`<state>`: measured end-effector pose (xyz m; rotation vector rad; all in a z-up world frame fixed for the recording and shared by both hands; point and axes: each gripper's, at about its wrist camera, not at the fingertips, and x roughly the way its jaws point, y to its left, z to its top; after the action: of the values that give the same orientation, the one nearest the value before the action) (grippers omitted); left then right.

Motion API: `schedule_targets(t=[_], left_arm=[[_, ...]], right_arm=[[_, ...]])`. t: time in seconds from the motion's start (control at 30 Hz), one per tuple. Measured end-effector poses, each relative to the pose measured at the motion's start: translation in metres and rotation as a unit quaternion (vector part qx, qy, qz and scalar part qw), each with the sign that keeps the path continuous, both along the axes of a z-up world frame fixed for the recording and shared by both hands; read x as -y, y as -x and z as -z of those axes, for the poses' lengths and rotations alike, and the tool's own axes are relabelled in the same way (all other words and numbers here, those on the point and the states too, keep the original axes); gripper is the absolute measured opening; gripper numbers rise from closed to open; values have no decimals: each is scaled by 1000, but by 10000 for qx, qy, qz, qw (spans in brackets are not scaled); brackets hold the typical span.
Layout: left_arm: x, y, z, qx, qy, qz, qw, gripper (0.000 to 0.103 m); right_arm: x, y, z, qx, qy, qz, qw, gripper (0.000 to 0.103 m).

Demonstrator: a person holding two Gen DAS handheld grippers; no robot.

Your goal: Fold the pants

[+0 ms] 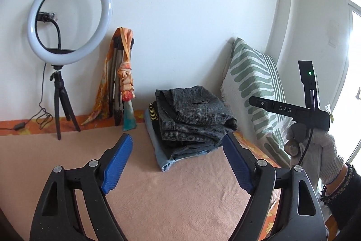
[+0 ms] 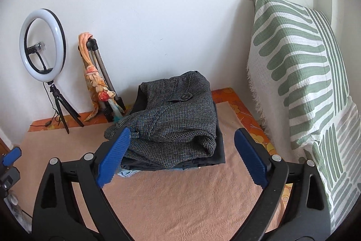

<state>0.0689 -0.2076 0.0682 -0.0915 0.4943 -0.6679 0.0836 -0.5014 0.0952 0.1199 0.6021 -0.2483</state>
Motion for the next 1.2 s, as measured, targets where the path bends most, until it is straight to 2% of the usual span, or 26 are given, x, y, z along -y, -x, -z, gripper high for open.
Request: schedule_targets(t=[0.23,0.63,0.97,1.07,1.13,1.2], left_arm=[[-13,25,-6,358,-307,-187,9987,85],[-22,45,6,628,-429,-205,9969,86],[-14,49,26,629,-519,-207,9965,87],[-13,47,30,521,-495,-209,9972,87],[-13,44,31,465,-475,-230,9975,89],[-11,42,33,486,-500,-264,9972,96]], right_arm=[[-34,40,-1,219,146,134,9996,102],[-64,79,22,301,245,317,9987,103],[-64,87,39,450,236,502,9974,103],[-61,87,42,493,156,566,9971,103],[-62,86,43,488,188,552,9971,103],[-63,86,44,520,300,573,9965,103]])
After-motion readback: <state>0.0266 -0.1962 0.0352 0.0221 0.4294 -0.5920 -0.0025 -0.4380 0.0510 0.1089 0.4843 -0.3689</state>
